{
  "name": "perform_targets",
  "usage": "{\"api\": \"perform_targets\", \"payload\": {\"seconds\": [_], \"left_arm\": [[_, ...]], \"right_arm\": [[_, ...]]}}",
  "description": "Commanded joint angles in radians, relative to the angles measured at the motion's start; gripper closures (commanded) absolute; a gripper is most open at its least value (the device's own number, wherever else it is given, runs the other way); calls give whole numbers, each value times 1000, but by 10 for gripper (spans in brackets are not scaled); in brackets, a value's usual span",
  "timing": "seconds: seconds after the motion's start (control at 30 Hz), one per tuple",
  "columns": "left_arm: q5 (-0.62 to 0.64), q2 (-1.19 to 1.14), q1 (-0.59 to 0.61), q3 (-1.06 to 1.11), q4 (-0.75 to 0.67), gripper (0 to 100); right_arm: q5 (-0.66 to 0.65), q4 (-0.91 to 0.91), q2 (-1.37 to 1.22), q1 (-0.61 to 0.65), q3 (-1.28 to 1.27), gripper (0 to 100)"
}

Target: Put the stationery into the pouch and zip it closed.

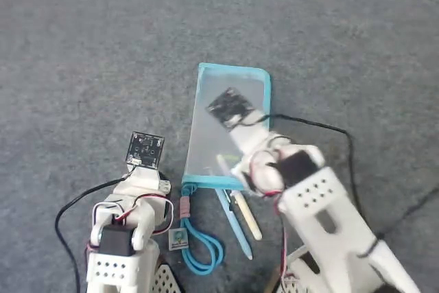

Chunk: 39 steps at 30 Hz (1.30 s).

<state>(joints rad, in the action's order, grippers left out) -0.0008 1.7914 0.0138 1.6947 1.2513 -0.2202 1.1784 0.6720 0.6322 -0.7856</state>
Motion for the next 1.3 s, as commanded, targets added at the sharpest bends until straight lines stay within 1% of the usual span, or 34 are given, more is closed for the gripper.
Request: {"api": "perform_targets", "payload": {"seconds": [0.0, 0.1, 0.17, 0.3, 0.4, 0.43, 0.47, 0.57, 0.6, 0.73, 0.8, 0.87, 0.9, 0.97, 1.03, 1.07, 1.13, 1.23, 1.27], "left_arm": [[17, 17, 8, -8, 5, 988], [17, 17, 8, -8, 5, 988], [17, 17, -2, -8, 5, 988], [15, 17, -54, -8, 5, 988], [14, 17, -12, -8, 5, 988], [12, 17, 15, -8, 5, 988], [12, 17, 69, -8, 5, 988], [12, 18, 275, -10, 5, 988], [12, 18, 338, -10, 5, 988], [12, 18, 601, -8, 5, 988], [12, 18, 740, -8, 5, 988], [12, 18, 833, -8, 5, 988], [12, 18, 861, -8, 5, 988], [12, 18, 873, -8, 5, 988], [12, 18, 875, -8, 5, 988], [11, 18, 879, -8, 5, 988], [6, 18, 914, -8, 5, 988], [-68, 18, 1023, -8, 3, 988], [-84, 18, 1042, -10, 3, 988]], "right_arm": [[17, -1, -41, 128, 75, 953], [17, -1, -67, 214, 77, 953], [17, 2, -68, 245, 77, 953], [17, 2, -76, 248, 75, 954], [17, 8, -77, 249, 74, 956], [17, 10, -77, 249, 74, 957], [17, 10, -77, 249, 71, 957], [18, -13, -77, 251, 35, 957], [32, -31, -77, 251, 26, 956], [175, -120, -77, 260, -12, 954], [189, -147, -79, 280, -18, 949], [190, -156, -79, 311, -14, 909], [193, -162, -79, 329, -11, 872], [219, -180, -79, 366, -8, 790], [284, -208, -79, 398, -6, 752], [304, -220, -81, 410, -6, 753], [304, -229, -85, 423, -6, 782], [305, -225, -148, 418, 35, 848], [308, -226, -189, 415, 60, 860]]}}
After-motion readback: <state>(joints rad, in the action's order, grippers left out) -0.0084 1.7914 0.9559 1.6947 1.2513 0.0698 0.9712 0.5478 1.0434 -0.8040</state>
